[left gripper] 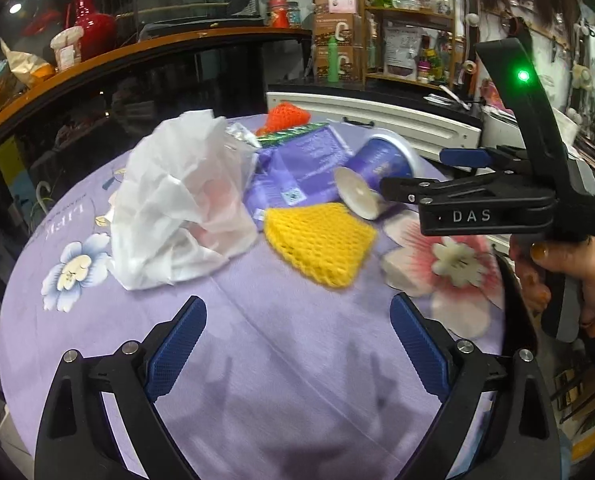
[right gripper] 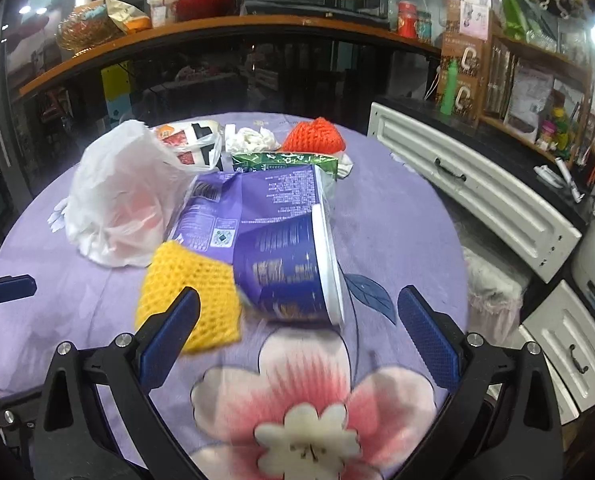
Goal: Collect trash
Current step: 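Grasp the blue yogurt cup with the right gripper, then grasp the white plastic bag with the left gripper while right holds the cup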
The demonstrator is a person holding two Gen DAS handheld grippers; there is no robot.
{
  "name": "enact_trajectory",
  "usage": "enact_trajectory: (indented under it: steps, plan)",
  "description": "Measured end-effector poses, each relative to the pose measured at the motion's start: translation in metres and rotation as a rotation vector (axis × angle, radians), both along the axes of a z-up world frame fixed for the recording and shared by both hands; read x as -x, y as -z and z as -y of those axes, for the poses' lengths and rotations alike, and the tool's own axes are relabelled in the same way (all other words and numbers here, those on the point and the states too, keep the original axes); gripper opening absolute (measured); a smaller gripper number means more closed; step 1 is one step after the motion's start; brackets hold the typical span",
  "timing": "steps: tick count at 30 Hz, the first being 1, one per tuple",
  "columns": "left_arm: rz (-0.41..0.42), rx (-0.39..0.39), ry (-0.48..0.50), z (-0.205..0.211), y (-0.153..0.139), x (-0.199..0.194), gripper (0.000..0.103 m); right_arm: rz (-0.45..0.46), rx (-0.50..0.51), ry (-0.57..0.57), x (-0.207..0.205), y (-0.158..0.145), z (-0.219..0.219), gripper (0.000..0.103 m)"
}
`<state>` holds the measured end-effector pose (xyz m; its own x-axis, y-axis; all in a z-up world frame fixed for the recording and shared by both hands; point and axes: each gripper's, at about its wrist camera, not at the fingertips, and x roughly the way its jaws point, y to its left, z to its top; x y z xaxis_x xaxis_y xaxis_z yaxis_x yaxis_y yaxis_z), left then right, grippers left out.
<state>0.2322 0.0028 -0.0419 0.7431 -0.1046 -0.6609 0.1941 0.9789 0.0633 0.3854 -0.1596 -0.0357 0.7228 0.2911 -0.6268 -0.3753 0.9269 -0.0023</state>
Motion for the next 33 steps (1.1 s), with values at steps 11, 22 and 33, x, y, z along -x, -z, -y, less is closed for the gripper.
enact_trajectory:
  steps: [11,22,33]
  plan:
    - [0.012,-0.041,-0.056,-0.021,0.003,-0.012,0.091,-0.019,0.056,-0.017,-0.022,0.015,-0.016,0.062]
    - [0.117,-0.095,-0.118,-0.035,-0.017,-0.032,0.089,0.05,0.062,-0.039,-0.007,0.008,-0.013,0.058]
    - [0.065,-0.077,-0.121,-0.057,-0.023,-0.103,0.076,0.081,0.031,-0.066,0.022,-0.007,-0.004,0.058]
